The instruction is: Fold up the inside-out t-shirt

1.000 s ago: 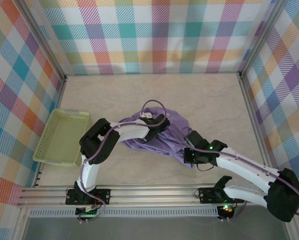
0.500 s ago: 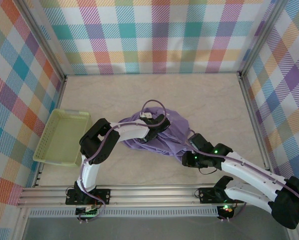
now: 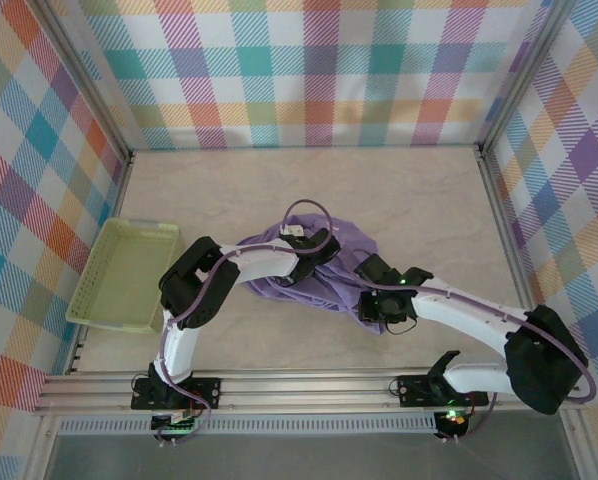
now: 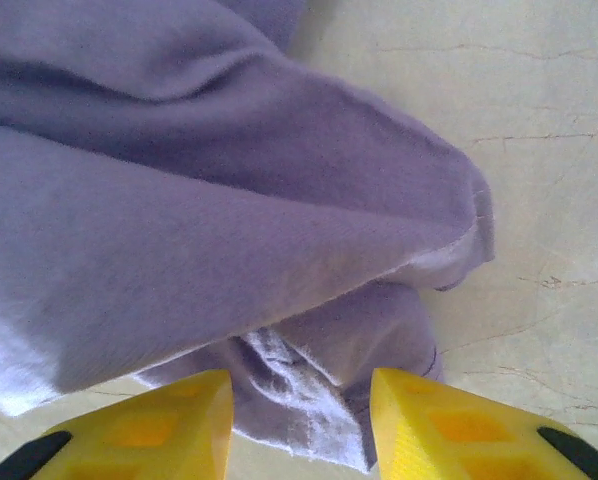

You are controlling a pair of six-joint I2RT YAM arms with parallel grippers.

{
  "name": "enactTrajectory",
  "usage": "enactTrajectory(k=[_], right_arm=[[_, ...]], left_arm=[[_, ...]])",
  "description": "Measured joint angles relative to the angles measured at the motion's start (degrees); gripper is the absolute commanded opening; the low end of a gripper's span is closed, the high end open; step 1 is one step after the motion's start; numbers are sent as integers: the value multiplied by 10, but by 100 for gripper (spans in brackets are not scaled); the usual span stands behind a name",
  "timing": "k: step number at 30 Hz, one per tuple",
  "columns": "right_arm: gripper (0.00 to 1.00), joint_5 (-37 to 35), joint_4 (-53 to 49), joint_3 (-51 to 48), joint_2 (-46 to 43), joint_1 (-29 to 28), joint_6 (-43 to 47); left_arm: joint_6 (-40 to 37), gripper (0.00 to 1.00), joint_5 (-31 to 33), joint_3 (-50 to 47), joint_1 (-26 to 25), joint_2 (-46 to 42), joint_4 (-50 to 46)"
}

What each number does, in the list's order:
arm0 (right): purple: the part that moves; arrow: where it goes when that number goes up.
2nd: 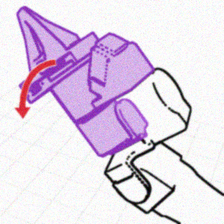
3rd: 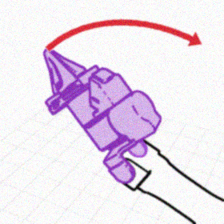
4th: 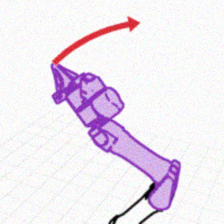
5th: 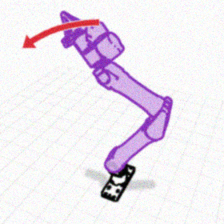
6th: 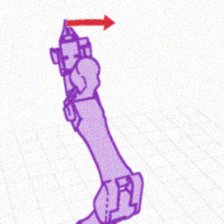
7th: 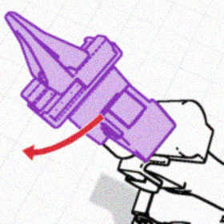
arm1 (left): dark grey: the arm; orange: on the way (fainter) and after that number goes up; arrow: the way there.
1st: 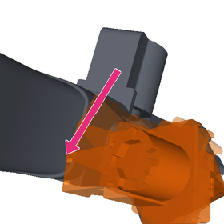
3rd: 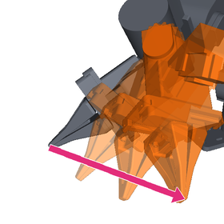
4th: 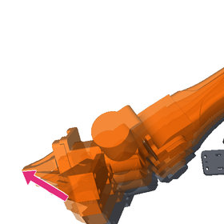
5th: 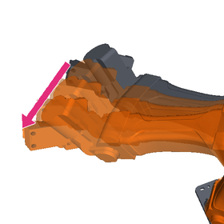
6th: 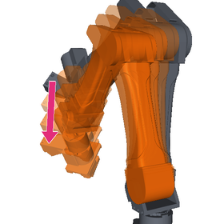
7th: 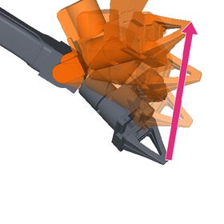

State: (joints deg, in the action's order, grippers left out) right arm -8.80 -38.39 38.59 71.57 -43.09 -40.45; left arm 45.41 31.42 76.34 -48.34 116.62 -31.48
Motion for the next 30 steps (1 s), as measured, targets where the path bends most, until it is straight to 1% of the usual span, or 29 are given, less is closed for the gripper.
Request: enactTrajectory(k=[3,7,12,16,19,21,24,27,30], right_arm=[[39,5,6,0,6,0,2],[30,23,20,0,6,0,6],[24,42,24,-2,-7,-1,6],[23,51,23,-5,-30,-3,6],[22,52,24,-6,-28,-3,6],[24,50,24,-6,-19,-4,6],[30,36,21,-6,0,-4,7],[40,17,11,-6,4,-4,7],[40,4,4,-6,4,-4,6]], left_arm=[[0,28,0,0,0,0,0],[0,28,0,0,0,0,0],[0,28,0,0,0,0,0],[0,28,0,0,0,0,0],[0,28,0,0,0,0,0],[0,28,0,0,0,0,0],[0,28,0,0,0,0,0],[0,28,0,0,0,0,0],[0,28,0,0,0,0,0]])
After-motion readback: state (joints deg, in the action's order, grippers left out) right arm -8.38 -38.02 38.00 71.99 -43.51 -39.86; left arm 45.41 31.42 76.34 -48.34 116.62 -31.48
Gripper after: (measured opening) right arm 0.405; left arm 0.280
